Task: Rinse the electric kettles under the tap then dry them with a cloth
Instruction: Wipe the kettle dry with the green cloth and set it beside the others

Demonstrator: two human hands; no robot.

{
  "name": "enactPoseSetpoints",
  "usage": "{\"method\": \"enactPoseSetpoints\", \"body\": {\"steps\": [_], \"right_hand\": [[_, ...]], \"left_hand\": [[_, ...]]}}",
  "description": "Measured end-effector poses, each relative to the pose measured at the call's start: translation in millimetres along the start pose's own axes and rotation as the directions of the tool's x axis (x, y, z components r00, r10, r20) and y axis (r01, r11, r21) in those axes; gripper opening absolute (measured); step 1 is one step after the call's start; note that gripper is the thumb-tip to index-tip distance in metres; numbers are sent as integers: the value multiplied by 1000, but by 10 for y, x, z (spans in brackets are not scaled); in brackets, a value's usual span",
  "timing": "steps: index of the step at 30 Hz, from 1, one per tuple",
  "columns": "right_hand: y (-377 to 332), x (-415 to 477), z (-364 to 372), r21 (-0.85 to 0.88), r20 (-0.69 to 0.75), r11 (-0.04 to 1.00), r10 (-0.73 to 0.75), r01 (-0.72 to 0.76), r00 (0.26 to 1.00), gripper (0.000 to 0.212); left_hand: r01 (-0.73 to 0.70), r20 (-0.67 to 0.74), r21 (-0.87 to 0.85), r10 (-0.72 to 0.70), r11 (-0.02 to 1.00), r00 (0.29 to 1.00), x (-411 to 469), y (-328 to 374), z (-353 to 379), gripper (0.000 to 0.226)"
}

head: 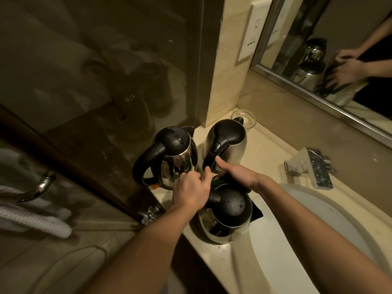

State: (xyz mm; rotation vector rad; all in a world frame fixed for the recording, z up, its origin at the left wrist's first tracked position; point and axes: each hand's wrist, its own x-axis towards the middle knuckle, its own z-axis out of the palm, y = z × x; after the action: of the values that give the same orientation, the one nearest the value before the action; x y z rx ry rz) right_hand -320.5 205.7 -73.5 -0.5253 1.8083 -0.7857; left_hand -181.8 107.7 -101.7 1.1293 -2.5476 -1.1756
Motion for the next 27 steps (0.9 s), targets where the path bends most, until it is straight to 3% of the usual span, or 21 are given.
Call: {"method": "enactPoseSetpoints", "body": {"steps": [4,7,11,14,21,27], "right_hand": [[33,-163,49,-84,-81,996,-8,1,997,77],[-4,-326,124,-261,-204,964,-17,-38,979,75],[-31,-484,293,-515,-297,857,-148,-28,943,71],[26,-570,408,-661,-315,750,-247,-26,916,86],[123,-816,709,-825,-373,552,-374,-119,849,89],[224,-1029,1063,-862,-385,473,-373,-184,844,88]], "left_hand": [[8,-11,0,-8,1000,1000,0,27,-4,56],[5,-3,-17,-5,1000,1000,5,27,-1,55],[-21,-4,-3,21,1000,1000,19,13,-1,60],[-24,8,15,24,1000,1000,32,22,-2,64],[-38,20,38,37,999,999,52,27,-10,64],[-56,29,53,55,997,998,88,1,13,71]]}}
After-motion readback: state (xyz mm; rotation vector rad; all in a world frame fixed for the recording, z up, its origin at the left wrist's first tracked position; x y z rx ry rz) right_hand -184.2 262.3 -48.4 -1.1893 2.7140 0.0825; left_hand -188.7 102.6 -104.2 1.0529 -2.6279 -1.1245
